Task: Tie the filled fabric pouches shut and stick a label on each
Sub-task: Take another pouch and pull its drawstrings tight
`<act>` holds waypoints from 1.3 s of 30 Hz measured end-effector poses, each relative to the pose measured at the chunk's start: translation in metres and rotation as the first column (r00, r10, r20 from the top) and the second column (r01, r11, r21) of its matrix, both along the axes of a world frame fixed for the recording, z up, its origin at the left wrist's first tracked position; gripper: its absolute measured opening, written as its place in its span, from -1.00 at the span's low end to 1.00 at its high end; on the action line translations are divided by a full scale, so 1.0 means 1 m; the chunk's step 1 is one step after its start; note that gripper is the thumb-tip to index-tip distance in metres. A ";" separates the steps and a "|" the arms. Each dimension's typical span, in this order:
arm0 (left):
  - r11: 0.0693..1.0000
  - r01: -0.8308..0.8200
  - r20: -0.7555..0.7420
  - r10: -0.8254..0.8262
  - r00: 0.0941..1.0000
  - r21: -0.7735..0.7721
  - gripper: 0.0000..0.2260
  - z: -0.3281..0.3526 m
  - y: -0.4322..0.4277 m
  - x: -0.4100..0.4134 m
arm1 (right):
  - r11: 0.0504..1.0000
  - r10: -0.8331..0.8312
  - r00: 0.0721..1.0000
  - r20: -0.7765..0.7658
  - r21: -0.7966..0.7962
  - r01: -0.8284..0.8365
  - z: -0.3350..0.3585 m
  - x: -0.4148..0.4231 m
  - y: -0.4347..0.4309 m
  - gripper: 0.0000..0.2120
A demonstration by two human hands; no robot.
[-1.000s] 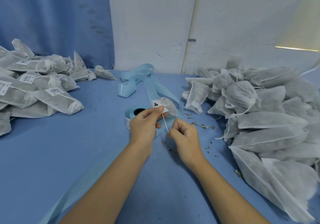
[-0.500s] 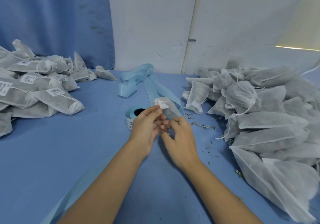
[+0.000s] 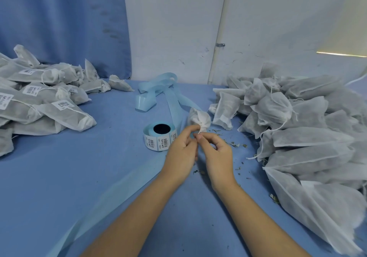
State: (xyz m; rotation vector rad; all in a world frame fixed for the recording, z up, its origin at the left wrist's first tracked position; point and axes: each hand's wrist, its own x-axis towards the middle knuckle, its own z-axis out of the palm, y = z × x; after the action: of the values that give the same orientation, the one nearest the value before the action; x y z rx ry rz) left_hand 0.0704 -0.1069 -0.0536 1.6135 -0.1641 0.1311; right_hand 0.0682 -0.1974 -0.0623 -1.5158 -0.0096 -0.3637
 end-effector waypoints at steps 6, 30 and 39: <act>1.000 0.015 -0.023 -0.015 1.000 0.008 -0.64 -0.001 -0.005 -0.002 | 0.983 0.012 0.992 -0.129 0.185 0.012 0.003 0.001 -0.003 -0.84; 0.984 -0.003 -0.312 -0.053 0.949 -0.176 -0.74 0.003 -0.007 -0.001 | 0.916 0.077 0.976 -0.205 0.401 0.012 0.005 0.008 -0.014 -0.86; 0.760 -0.312 0.272 0.183 0.945 0.571 -0.85 -0.005 0.007 -0.006 | 0.978 0.063 0.986 -0.154 0.207 -0.030 0.011 0.006 -0.014 -0.85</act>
State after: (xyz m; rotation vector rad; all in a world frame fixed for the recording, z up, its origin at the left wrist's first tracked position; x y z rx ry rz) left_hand 0.0642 -0.0997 -0.0589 2.2721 -0.1537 0.4933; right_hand 0.0738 -0.2111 -0.0517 -1.3352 0.1160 -0.1980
